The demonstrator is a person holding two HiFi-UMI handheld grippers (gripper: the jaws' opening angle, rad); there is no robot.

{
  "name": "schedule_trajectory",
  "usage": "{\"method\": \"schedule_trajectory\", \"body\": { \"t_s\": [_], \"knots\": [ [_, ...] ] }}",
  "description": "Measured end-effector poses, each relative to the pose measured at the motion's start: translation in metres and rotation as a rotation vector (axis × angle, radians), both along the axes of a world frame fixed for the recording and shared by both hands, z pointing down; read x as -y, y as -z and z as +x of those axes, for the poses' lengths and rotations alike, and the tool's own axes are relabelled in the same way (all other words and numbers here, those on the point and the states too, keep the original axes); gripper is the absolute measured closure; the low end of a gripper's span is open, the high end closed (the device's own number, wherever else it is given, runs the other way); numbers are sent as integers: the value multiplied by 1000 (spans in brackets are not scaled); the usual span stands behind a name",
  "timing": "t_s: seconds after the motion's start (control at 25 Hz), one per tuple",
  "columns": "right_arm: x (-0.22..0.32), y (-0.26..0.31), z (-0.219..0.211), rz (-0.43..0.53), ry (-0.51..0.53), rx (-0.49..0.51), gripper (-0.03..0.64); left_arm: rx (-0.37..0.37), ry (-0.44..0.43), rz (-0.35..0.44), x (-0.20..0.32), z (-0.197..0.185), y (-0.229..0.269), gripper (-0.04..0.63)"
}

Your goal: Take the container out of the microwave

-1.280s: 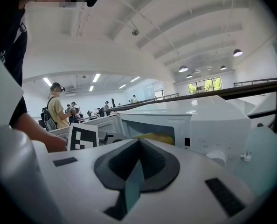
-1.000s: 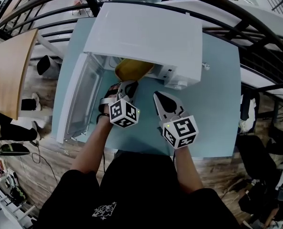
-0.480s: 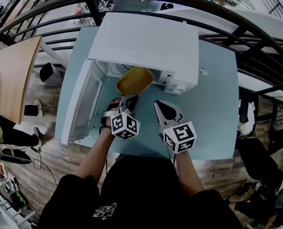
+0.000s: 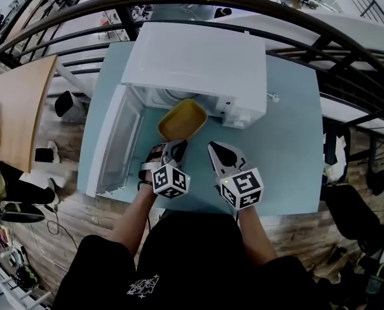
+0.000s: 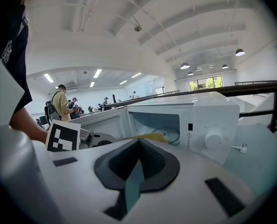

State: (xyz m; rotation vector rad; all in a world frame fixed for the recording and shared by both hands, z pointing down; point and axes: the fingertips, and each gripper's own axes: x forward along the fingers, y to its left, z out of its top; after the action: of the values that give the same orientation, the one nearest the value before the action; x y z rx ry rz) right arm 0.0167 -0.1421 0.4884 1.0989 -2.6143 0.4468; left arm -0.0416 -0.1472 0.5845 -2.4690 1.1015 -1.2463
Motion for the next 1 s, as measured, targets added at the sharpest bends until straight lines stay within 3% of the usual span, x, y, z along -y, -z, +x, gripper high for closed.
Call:
{"method": "schedule_trajectory", "body": {
  "t_s": [1.0],
  "knots": [
    [-22, -30, -7, -61, -1, -38, 611, 4, 20, -70, -32, -11, -46, 569]
  ]
}}
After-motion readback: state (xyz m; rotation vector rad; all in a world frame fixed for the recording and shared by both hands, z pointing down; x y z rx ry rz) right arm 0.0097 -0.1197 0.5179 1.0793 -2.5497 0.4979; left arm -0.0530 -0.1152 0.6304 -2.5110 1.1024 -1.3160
